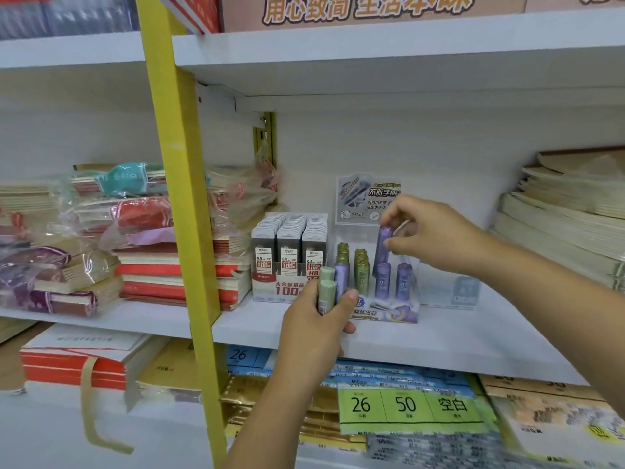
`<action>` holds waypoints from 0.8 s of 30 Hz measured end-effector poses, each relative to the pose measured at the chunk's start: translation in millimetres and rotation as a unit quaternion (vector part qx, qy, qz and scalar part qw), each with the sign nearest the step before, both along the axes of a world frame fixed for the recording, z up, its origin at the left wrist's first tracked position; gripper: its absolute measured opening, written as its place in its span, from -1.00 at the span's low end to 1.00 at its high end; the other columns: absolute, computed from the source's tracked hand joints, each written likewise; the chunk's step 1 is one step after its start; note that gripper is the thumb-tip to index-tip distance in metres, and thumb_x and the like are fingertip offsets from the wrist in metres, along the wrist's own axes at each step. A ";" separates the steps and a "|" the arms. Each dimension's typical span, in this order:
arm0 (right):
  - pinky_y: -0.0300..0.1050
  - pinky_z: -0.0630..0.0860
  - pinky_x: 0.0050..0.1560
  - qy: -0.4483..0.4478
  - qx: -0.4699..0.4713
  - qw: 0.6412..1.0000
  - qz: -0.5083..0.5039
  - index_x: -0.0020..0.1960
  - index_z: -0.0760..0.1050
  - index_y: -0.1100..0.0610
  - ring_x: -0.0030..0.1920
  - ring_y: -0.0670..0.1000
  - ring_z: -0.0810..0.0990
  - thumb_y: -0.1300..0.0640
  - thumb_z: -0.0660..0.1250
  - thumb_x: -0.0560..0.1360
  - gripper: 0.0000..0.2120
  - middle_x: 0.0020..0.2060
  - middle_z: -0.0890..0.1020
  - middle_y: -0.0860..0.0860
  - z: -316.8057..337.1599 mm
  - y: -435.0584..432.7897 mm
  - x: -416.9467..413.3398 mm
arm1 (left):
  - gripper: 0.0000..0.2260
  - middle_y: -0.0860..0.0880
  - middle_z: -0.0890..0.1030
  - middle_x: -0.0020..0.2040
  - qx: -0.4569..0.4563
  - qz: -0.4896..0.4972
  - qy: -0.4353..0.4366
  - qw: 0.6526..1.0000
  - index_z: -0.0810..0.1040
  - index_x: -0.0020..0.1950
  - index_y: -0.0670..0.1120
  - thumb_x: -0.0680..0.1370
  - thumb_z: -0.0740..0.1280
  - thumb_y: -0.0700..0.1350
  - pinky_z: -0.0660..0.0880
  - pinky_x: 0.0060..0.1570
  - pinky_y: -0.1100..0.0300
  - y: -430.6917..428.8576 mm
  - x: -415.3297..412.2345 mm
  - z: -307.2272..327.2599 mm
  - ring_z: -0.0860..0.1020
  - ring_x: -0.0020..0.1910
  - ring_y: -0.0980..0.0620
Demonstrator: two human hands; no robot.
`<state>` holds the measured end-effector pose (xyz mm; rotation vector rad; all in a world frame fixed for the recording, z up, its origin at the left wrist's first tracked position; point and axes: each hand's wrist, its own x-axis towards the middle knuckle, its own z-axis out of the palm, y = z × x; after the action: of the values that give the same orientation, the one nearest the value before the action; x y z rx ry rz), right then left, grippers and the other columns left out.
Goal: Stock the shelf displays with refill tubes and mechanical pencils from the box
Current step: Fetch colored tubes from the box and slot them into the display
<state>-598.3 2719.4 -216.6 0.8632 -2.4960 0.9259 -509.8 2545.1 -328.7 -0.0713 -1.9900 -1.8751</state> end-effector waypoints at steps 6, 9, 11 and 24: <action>-0.16 0.57 -0.17 -0.037 0.046 0.998 -0.014 -0.17 0.49 -0.06 -0.26 -0.09 0.61 0.33 0.42 0.41 -0.71 -0.11 0.63 -0.05 -8.4 -4.6 -6.7 | -0.93 -0.01 0.58 -0.29 -0.008 -0.003 -0.010 1.000 0.59 -0.06 0.06 0.57 0.39 0.03 0.41 -0.51 0.28 -4.0 -0.3 -0.5 0.48 -0.53 0.23; -0.34 0.55 -0.30 -0.061 0.056 0.997 -0.007 -0.15 0.56 -0.04 -0.36 -0.23 0.59 0.30 0.41 0.45 -0.77 -0.19 0.65 -0.08 -11.3 -4.2 -9.8 | -0.90 -0.03 0.57 -0.29 -0.002 -0.006 -0.014 1.000 0.58 -0.05 0.01 0.57 0.39 0.02 0.41 -0.52 0.28 -3.9 -0.3 0.0 0.47 -0.54 0.23; -0.45 0.48 -0.34 -0.072 0.089 0.993 -0.008 -0.12 0.60 -0.02 -0.37 -0.30 0.58 0.22 0.38 0.50 -0.85 -0.25 0.66 -0.15 -9.4 -4.1 -11.8 | -0.90 0.00 0.57 -0.31 0.004 -0.009 -0.013 1.000 0.59 -0.05 0.01 0.57 0.40 0.02 0.40 -0.52 0.27 -3.9 -0.1 0.4 0.47 -0.54 0.23; -0.25 0.56 -0.04 -0.088 -0.057 0.991 0.085 0.06 0.61 -0.12 -0.10 -0.09 0.62 0.11 0.37 0.51 -0.82 -0.09 0.68 -0.11 -24.0 -10.6 56.8 | -0.90 0.11 0.59 -0.39 0.046 -0.099 0.010 0.994 0.66 -0.13 0.16 0.48 0.52 -0.05 0.33 -0.52 0.31 9.4 -0.6 6.8 0.47 -0.48 0.20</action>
<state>-541.5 2708.8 -240.6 1.0092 -2.5137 1.2396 -510.4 2554.4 -321.8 -0.2694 -1.9423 -2.0767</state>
